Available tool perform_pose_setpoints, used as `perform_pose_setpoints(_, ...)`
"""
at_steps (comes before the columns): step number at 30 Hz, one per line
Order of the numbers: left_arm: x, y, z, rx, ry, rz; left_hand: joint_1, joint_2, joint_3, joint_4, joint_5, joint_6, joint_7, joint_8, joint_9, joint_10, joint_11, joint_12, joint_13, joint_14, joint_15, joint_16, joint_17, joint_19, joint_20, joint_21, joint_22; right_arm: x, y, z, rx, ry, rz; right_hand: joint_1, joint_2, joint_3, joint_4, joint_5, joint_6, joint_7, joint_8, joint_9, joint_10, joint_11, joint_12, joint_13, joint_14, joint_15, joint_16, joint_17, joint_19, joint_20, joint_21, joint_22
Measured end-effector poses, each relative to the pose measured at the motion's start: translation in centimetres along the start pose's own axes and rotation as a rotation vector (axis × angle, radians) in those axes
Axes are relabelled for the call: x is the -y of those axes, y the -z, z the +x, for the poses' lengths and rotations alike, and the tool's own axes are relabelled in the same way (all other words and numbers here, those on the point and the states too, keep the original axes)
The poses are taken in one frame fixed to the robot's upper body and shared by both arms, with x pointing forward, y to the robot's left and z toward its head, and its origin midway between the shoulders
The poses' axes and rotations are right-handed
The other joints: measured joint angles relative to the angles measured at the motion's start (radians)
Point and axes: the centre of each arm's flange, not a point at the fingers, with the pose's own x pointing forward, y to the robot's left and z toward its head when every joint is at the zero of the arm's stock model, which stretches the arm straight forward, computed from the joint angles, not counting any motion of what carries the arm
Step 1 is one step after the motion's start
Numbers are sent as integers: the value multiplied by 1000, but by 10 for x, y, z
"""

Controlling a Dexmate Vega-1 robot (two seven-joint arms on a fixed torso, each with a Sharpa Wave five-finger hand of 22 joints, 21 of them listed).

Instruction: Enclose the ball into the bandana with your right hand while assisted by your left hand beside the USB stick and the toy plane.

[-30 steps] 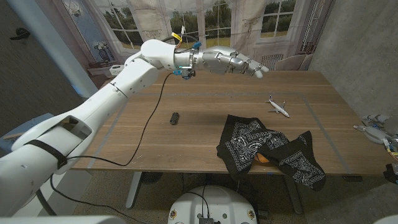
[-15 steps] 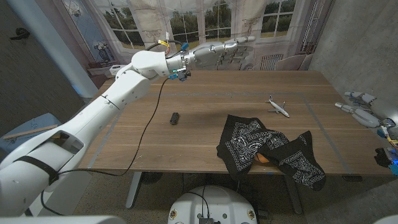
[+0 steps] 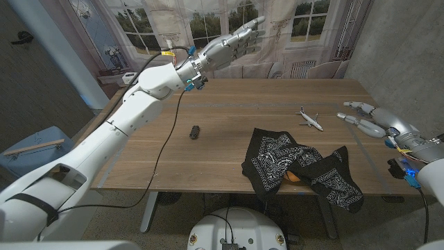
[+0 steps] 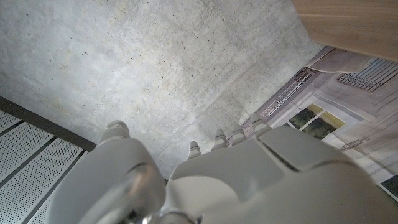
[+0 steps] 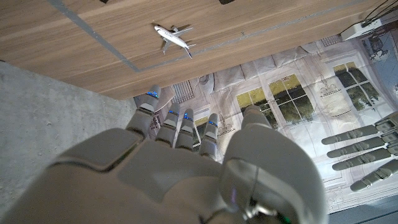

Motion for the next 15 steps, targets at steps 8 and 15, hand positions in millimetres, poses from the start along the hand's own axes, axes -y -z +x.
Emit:
perform_pose_setpoints(8, 0, 0, -1, 14, -15, -22, -6, -2, -3, 3, 0, 0, 0, 0, 0, 0, 0, 0, 0, 0, 0, 0, 0, 0, 0, 0, 0, -26, -8, 25, 32, -100, -22, -2, -14, -9, -14, 0, -27, 31, -12, 0, 5, 5, 0, -2, -31, 24, -5, -12, -17, 17, 0, 0)
perform_pose_setpoints(15, 1, 1, -1, 16, -16, -39, -11, 3, -7, 7, 0, 0, 0, 0, -5, 0, 0, 7, 0, 0, 0, 0, 0, 0, 0, 0, 0, -47, -16, 41, 42, -187, -58, -14, -39, -17, -22, 0, -67, 23, -27, 0, 5, 5, 0, -5, -59, 33, -8, -17, -27, 27, 0, 0)
